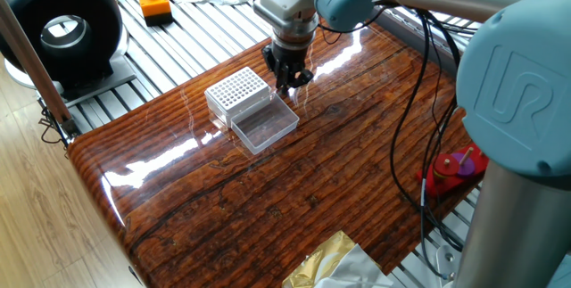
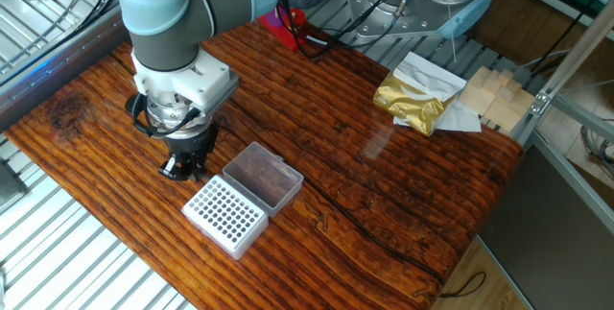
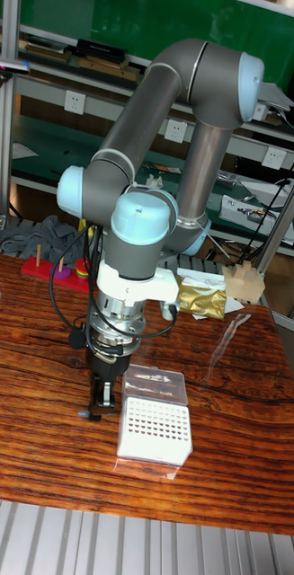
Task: Insert a medium pipette tip into the holder for medium pipette tips
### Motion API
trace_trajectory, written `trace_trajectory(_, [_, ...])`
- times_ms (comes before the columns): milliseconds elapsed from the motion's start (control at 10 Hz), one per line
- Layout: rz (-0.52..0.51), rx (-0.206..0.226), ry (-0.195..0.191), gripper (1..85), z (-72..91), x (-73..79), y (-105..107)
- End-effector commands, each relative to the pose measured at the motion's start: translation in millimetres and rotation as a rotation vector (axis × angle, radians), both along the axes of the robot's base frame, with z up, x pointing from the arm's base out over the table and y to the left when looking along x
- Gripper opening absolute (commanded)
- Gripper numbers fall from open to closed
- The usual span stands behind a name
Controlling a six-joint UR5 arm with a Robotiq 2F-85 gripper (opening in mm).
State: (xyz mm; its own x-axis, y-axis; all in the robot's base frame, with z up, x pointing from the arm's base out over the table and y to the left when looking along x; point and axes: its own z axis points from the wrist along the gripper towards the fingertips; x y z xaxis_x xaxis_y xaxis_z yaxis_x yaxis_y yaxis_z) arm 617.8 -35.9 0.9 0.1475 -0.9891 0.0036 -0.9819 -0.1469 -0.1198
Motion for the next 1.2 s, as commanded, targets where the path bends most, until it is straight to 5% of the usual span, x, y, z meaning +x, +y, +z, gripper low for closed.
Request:
trace_trajectory(0, [0.002, 0.016, -0.007, 23.0, -0.9, 2.7, 1.8])
trace_trajectory(1100, [-0.038, 0.02, -0.014, 13.3, -0.6, 1.8, 0.3])
